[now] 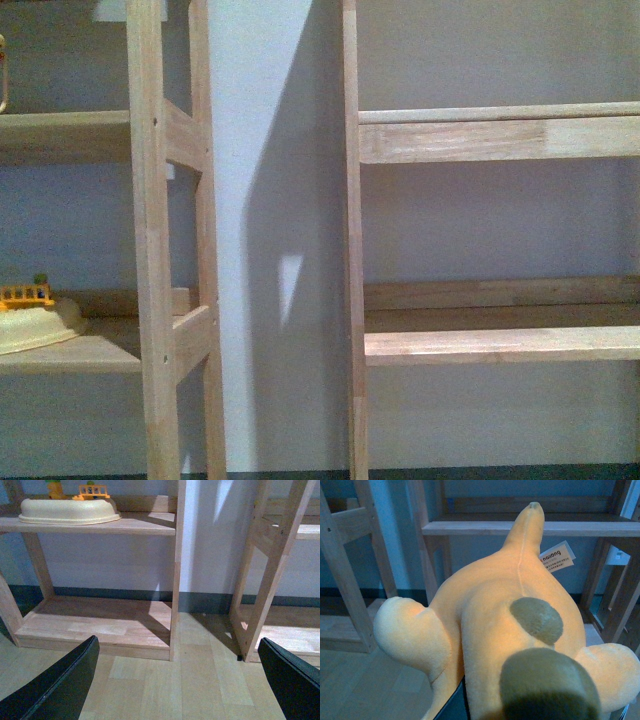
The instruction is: Put away toys
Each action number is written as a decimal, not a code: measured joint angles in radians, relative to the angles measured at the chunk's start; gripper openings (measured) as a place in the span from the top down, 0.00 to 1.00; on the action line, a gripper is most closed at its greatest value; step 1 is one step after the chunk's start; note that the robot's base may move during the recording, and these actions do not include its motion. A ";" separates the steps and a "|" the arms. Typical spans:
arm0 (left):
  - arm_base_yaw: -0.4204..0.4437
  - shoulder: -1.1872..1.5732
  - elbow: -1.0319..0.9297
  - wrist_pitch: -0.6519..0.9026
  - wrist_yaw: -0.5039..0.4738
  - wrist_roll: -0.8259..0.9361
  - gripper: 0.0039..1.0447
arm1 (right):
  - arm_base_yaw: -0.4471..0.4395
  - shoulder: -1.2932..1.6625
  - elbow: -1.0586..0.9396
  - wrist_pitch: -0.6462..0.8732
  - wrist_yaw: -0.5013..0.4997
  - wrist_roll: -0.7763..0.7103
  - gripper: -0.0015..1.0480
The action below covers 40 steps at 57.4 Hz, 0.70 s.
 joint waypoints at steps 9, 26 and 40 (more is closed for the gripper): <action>0.000 0.000 0.000 0.000 0.000 0.000 0.06 | 0.000 0.000 0.000 0.000 0.000 0.000 0.89; 0.000 0.000 0.000 0.000 0.000 0.000 0.06 | 0.000 0.000 0.000 0.000 0.000 0.000 0.89; 0.000 0.000 0.000 0.000 0.000 0.000 0.06 | 0.000 0.000 0.000 0.000 0.000 0.000 0.89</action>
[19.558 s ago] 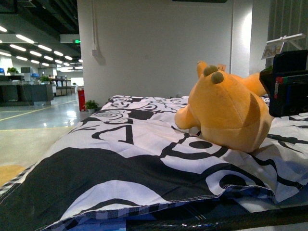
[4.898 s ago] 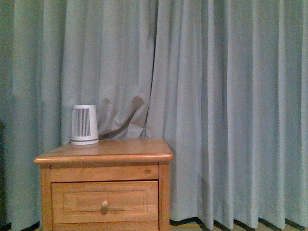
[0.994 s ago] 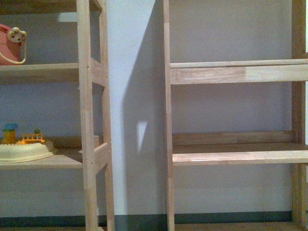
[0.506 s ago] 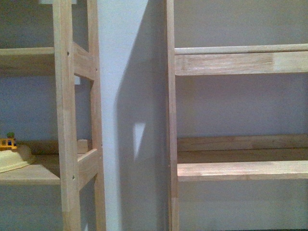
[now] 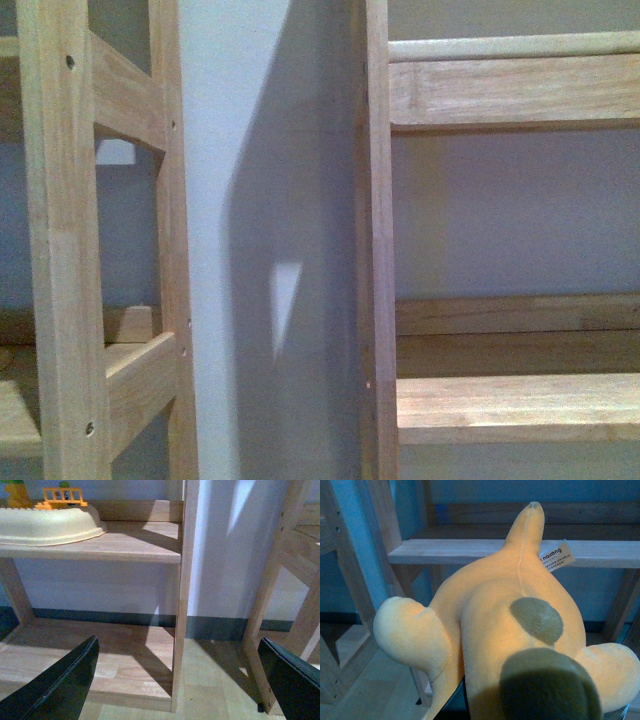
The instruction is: Put away toys
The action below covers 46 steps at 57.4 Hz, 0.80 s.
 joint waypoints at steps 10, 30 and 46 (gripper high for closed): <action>0.000 0.000 0.000 0.000 0.000 0.000 0.06 | 0.000 0.001 0.000 0.000 0.000 0.000 0.89; 0.000 0.000 0.000 0.000 0.000 0.000 0.06 | 0.048 0.046 0.001 0.091 0.220 -0.001 0.89; 0.000 0.000 0.000 0.000 0.000 0.000 0.06 | -0.022 0.269 0.193 0.145 0.203 -0.028 0.89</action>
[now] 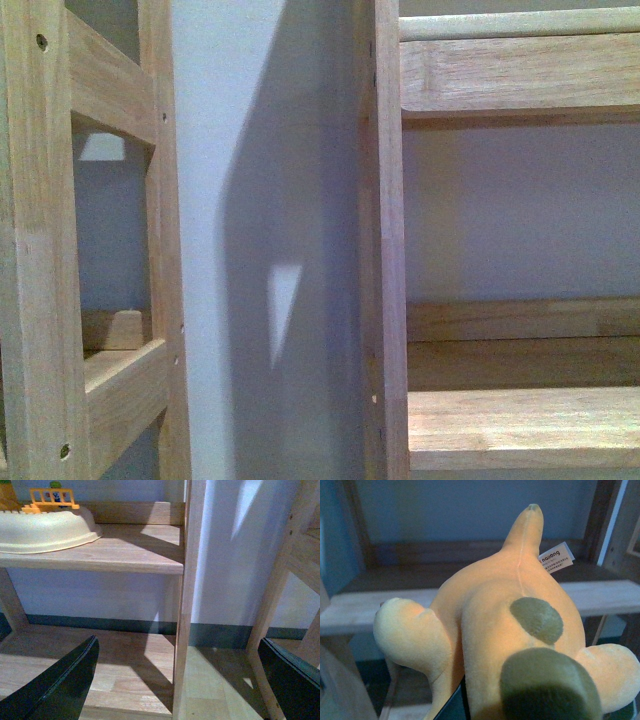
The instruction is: Put away toys
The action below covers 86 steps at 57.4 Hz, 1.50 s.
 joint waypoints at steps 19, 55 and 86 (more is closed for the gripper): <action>0.000 0.000 0.000 0.000 0.000 0.000 0.06 | 0.116 0.188 0.459 -0.042 0.123 -0.114 0.89; 0.000 0.000 0.000 0.000 0.000 0.000 0.06 | -0.372 0.555 1.107 -0.041 -0.402 0.078 0.89; 0.000 0.000 0.000 0.000 0.000 0.000 0.06 | -0.212 1.030 1.450 0.010 -0.469 0.221 0.89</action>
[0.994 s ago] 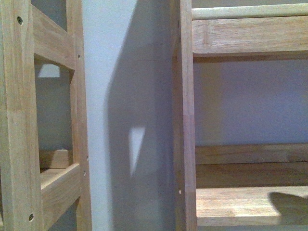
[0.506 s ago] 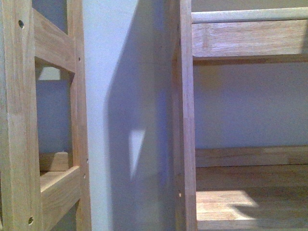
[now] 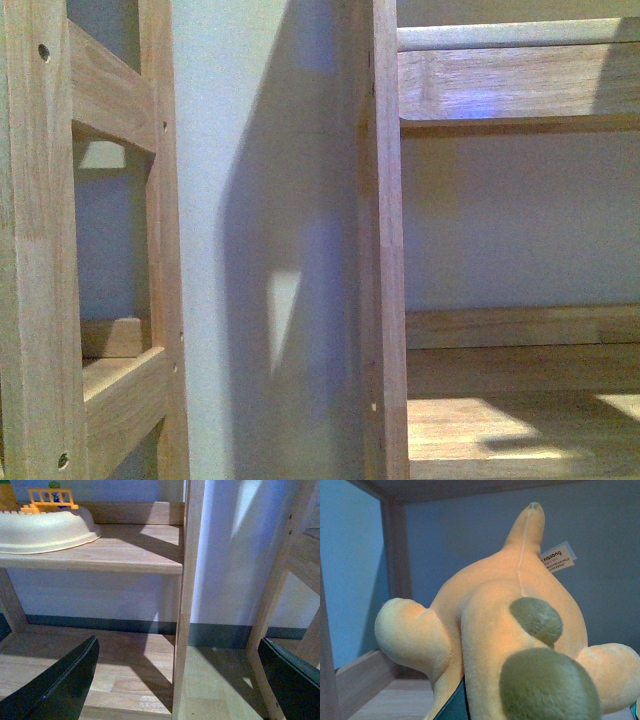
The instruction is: Put away toys
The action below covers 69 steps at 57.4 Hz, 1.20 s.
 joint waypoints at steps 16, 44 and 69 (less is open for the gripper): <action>0.000 0.000 0.000 0.000 0.000 0.000 0.06 | 0.087 0.233 0.210 -0.053 -0.002 0.043 0.89; 0.000 0.000 0.000 0.000 0.000 0.000 0.06 | 0.220 0.443 0.404 -0.113 0.056 0.100 0.89; 0.000 0.000 0.000 0.000 0.000 0.000 0.06 | 0.395 0.450 0.412 -0.101 0.100 0.103 0.89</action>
